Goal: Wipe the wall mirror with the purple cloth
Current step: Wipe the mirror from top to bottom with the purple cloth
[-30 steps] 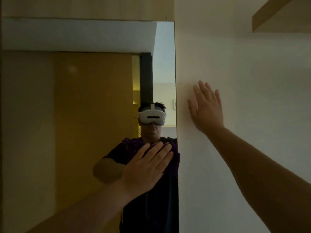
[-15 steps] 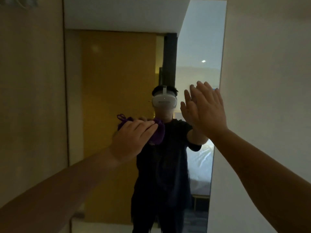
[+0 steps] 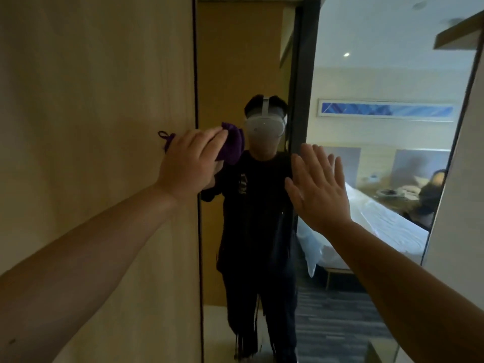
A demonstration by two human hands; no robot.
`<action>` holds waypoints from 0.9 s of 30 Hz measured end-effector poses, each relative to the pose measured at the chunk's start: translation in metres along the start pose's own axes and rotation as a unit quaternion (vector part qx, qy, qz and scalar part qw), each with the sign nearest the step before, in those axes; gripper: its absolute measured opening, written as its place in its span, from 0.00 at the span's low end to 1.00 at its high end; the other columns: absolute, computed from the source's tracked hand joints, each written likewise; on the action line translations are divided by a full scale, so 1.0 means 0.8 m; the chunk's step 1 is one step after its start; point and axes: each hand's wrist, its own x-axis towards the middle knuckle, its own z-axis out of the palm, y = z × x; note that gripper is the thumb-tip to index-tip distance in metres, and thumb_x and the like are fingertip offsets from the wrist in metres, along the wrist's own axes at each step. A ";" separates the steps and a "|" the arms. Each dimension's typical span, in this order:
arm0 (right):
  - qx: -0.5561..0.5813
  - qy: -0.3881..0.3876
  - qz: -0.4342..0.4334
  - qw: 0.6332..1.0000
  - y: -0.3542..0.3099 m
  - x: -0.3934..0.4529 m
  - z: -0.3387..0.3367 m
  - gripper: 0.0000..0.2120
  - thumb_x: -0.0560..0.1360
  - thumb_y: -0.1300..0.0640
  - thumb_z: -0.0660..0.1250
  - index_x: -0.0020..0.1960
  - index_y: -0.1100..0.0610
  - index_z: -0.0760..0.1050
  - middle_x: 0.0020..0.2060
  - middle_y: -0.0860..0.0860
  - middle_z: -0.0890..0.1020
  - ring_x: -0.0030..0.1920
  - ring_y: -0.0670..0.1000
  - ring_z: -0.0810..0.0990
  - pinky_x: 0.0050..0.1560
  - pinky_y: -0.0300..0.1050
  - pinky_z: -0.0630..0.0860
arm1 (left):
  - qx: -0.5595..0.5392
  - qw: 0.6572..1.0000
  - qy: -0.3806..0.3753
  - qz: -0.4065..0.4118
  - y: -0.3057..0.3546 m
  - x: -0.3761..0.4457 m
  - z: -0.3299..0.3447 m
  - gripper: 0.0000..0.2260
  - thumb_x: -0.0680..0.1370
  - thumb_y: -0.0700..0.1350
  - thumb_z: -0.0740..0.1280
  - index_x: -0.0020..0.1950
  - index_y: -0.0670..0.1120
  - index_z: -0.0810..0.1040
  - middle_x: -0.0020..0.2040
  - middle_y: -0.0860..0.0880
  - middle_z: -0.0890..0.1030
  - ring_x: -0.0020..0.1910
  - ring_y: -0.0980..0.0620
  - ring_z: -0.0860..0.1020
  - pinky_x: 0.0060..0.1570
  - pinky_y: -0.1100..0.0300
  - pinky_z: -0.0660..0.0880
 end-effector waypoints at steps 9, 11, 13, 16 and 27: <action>-0.048 0.083 -0.024 0.995 0.013 -0.004 0.046 0.30 0.82 0.45 0.57 0.77 0.62 0.61 0.77 0.61 0.61 0.79 0.61 0.54 0.76 0.66 0.52 | -0.018 0.998 0.066 0.003 0.000 0.023 0.036 0.26 0.75 0.43 0.75 0.70 0.42 0.70 0.67 0.44 0.75 0.58 0.41 0.77 0.54 0.45 0.74; -0.056 0.104 -0.032 0.992 0.016 -0.005 0.053 0.30 0.82 0.45 0.59 0.77 0.62 0.61 0.77 0.61 0.61 0.79 0.61 0.55 0.76 0.66 0.53 | -0.004 0.998 0.070 -0.004 -0.001 0.044 0.041 0.25 0.77 0.44 0.73 0.72 0.42 0.69 0.70 0.43 0.73 0.62 0.41 0.75 0.57 0.44 0.73; -0.058 0.122 -0.037 0.990 0.018 -0.005 0.057 0.30 0.81 0.45 0.60 0.76 0.62 0.62 0.77 0.61 0.62 0.79 0.61 0.55 0.76 0.66 0.54 | 0.002 0.999 0.035 -0.020 0.004 0.051 0.048 0.25 0.80 0.47 0.69 0.74 0.42 0.67 0.74 0.40 0.70 0.69 0.39 0.71 0.63 0.43 0.69; -0.054 0.134 -0.044 0.988 0.019 -0.006 0.058 0.30 0.81 0.45 0.60 0.76 0.62 0.62 0.77 0.60 0.60 0.78 0.61 0.55 0.76 0.65 0.53 | 0.012 0.999 -0.042 -0.010 0.032 0.012 0.058 0.27 0.83 0.55 0.61 0.78 0.42 0.63 0.78 0.40 0.63 0.77 0.40 0.62 0.73 0.42 0.60; -0.049 0.105 -0.026 0.993 0.015 -0.008 0.054 0.30 0.82 0.45 0.57 0.78 0.61 0.59 0.78 0.59 0.58 0.79 0.59 0.50 0.77 0.63 0.49 | 0.024 0.983 -0.149 0.102 0.174 -0.287 0.076 0.32 0.79 0.52 0.64 0.81 0.44 0.58 0.79 0.45 0.60 0.79 0.43 0.55 0.77 0.42 0.51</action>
